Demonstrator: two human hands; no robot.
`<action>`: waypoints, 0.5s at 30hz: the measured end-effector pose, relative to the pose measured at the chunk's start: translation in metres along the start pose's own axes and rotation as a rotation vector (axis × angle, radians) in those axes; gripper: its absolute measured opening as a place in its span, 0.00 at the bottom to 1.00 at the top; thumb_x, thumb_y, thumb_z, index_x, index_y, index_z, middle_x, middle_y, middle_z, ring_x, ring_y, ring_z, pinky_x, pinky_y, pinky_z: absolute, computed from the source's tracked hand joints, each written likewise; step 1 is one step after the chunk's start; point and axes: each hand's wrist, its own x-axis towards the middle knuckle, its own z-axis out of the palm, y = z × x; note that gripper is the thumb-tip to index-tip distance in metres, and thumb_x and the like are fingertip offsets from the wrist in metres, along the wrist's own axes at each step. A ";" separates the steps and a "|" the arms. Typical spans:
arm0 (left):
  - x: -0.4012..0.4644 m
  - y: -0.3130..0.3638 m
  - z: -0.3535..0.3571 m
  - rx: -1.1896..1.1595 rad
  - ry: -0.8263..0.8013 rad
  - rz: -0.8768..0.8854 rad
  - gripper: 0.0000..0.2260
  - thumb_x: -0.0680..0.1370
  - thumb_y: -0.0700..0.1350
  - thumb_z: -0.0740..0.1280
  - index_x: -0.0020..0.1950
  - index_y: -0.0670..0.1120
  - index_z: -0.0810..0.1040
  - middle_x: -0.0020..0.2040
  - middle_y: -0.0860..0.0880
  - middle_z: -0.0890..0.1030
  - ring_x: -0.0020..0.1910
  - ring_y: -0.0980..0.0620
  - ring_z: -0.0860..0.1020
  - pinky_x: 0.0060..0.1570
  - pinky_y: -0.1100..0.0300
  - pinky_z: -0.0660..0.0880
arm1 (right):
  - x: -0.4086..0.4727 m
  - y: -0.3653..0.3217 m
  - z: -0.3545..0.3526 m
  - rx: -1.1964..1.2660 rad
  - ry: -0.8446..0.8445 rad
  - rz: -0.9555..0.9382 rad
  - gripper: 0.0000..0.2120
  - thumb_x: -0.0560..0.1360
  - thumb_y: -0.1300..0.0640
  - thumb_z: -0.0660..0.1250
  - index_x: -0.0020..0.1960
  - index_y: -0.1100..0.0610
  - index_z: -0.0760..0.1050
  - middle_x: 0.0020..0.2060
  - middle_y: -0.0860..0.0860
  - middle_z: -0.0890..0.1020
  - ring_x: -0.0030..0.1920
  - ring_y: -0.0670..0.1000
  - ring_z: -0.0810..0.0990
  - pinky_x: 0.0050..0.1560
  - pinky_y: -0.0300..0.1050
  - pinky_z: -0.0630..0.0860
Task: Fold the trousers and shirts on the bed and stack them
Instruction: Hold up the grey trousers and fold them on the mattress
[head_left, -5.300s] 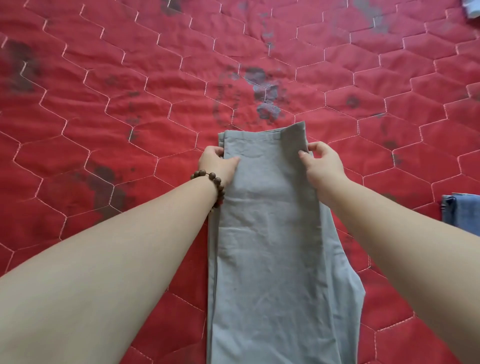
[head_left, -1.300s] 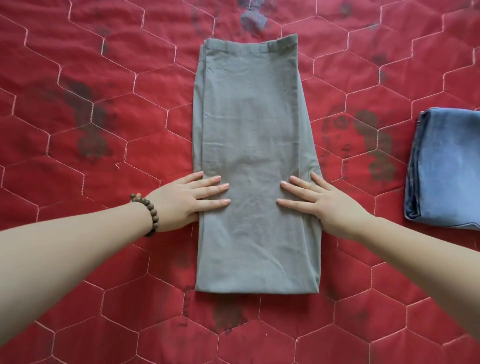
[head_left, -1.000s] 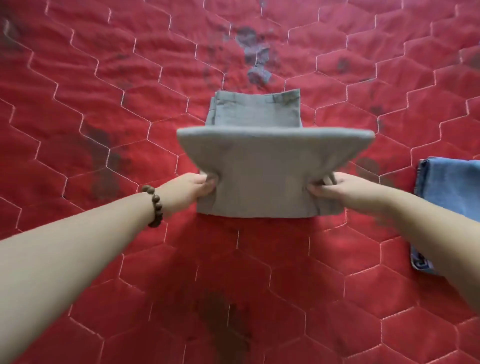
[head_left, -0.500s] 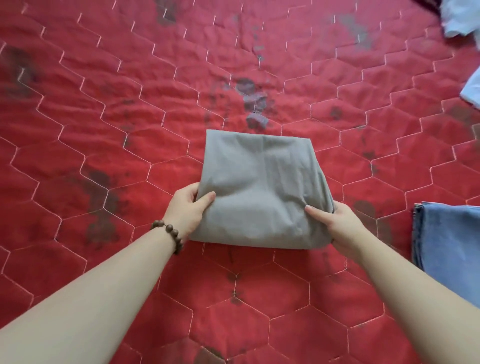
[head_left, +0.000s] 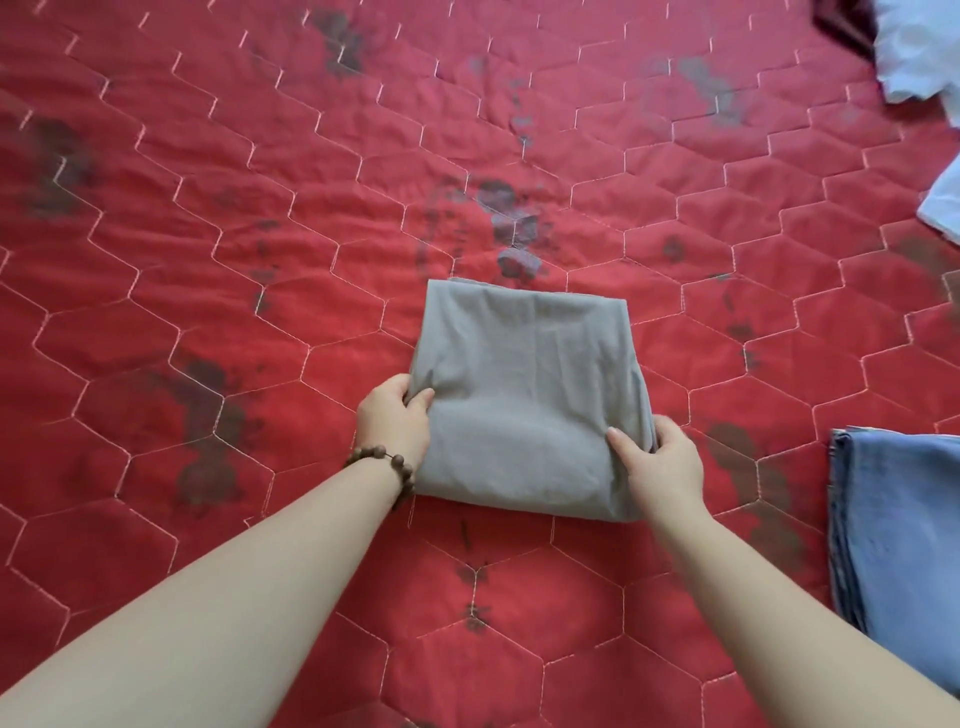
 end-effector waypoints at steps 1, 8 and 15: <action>-0.002 0.005 0.001 0.029 0.053 0.013 0.06 0.78 0.41 0.65 0.52 0.41 0.77 0.48 0.42 0.80 0.49 0.42 0.76 0.45 0.55 0.69 | -0.003 -0.004 0.000 -0.102 0.117 -0.071 0.16 0.73 0.56 0.71 0.59 0.57 0.74 0.54 0.55 0.78 0.55 0.57 0.77 0.54 0.50 0.72; -0.015 0.001 0.036 0.910 -0.182 0.741 0.28 0.78 0.61 0.49 0.78 0.59 0.52 0.80 0.48 0.49 0.78 0.42 0.44 0.72 0.36 0.41 | -0.015 -0.012 0.049 -0.725 0.004 -0.927 0.27 0.75 0.54 0.66 0.72 0.59 0.68 0.73 0.56 0.67 0.74 0.57 0.62 0.73 0.65 0.54; 0.049 -0.001 0.052 0.979 -0.195 0.709 0.32 0.71 0.74 0.38 0.73 0.69 0.36 0.77 0.53 0.35 0.75 0.37 0.32 0.68 0.29 0.40 | 0.036 -0.005 0.061 -0.900 -0.074 -0.756 0.29 0.79 0.39 0.49 0.78 0.43 0.50 0.78 0.46 0.48 0.78 0.49 0.42 0.74 0.64 0.38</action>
